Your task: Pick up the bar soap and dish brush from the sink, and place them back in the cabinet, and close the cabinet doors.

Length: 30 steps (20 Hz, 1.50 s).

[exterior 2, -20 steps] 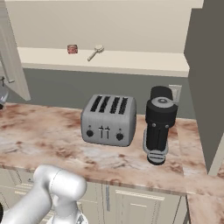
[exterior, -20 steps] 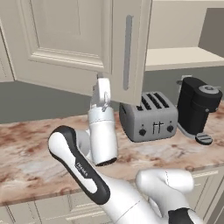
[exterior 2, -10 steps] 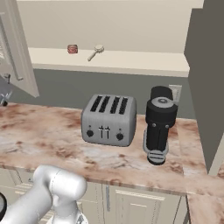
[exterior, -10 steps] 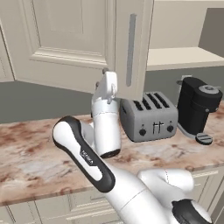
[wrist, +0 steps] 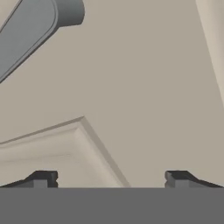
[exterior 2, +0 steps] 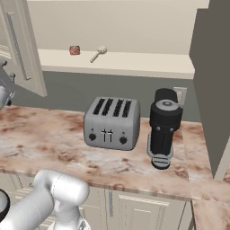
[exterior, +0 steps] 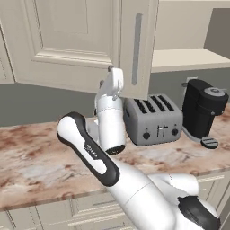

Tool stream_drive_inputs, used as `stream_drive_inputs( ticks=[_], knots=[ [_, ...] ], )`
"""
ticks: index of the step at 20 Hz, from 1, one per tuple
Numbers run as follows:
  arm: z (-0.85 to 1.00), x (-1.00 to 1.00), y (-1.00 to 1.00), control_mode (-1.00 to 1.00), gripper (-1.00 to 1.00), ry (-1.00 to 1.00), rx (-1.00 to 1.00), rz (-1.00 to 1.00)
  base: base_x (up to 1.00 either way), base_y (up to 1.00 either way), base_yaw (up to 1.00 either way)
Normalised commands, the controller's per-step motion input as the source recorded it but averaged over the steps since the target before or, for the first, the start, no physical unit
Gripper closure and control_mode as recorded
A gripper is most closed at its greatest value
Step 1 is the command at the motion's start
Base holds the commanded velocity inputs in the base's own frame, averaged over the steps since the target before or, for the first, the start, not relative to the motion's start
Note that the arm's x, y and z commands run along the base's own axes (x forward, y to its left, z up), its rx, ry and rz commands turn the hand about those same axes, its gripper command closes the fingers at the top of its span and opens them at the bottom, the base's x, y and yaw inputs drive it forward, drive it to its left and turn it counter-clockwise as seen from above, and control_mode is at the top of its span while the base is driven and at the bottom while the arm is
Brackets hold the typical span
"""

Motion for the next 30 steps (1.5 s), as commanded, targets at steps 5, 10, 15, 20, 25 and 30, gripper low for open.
stream_drive_inputs(
  ticks=[5, 10, 15, 20, 25, 30],
  knots=[
    [0.00, 0.34, -0.10, -1.00, -1.00, 0.00, 0.05, 0.00, 0.00, 0.00, 0.00],
    [0.00, 0.29, -0.12, -1.00, -1.00, 0.00, 0.04, 0.00, 0.00, 0.00, 0.00],
    [0.00, 0.23, -0.15, -1.00, -1.00, 0.00, 0.04, 0.01, 0.00, 0.00, 0.00],
    [0.00, 0.36, -0.15, -1.00, -1.00, 0.00, 0.04, 0.00, 0.00, 0.00, 0.00],
    [0.00, 0.39, -0.15, -1.00, -1.00, 0.00, 0.03, 0.01, 0.00, 0.00, 0.00],
    [0.00, 0.38, -0.10, -1.00, -1.00, 0.00, 0.03, 0.01, 0.00, 0.00, 0.00]
  ],
)
